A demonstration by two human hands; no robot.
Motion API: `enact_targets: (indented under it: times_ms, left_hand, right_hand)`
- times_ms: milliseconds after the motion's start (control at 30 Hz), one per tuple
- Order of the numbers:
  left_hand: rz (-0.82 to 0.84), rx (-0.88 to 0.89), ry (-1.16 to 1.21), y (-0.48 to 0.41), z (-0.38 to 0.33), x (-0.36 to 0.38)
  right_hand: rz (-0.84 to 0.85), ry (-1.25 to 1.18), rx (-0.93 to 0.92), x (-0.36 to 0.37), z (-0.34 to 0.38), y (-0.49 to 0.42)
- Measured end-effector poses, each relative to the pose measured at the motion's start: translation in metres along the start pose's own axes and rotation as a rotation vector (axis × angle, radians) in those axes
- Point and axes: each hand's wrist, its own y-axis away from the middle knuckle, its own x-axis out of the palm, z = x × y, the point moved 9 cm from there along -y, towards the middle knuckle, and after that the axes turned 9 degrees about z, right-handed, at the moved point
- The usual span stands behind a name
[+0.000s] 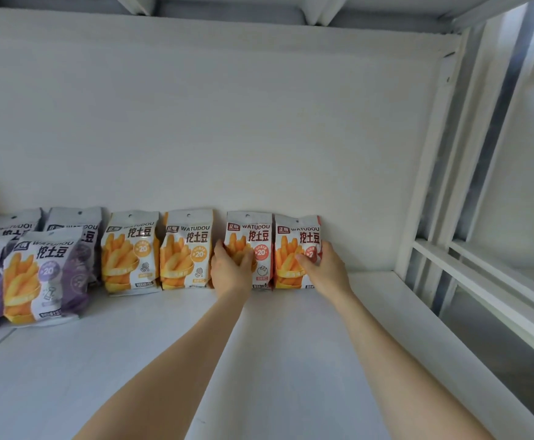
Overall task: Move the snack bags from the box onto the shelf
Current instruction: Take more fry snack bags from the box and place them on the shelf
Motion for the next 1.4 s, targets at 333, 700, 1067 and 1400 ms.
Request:
enact_targets:
  times_ms: [333, 700, 1067, 1400]
  left_hand:
    - [0.093, 0.219, -0.221, 0.034, -0.002, 0.006]
    - [0.088, 0.233, -0.258, 0.034, -0.006, 0.002]
    - [0.18, 0.368, -0.423, 0.069, -0.025, -0.008]
    - [0.381, 0.321, -0.85, 0.13, -0.041, -0.046]
  right_hand:
    - [-0.045, 0.299, -0.218, 0.013, 0.024, 0.033]
    - [-0.01, 0.454, -0.163, 0.018, 0.029, 0.03]
    - [-0.055, 0.712, -0.17, -0.006, 0.046, 0.065]
    - [-0.042, 0.8, -0.164, -0.039, 0.088, 0.146]
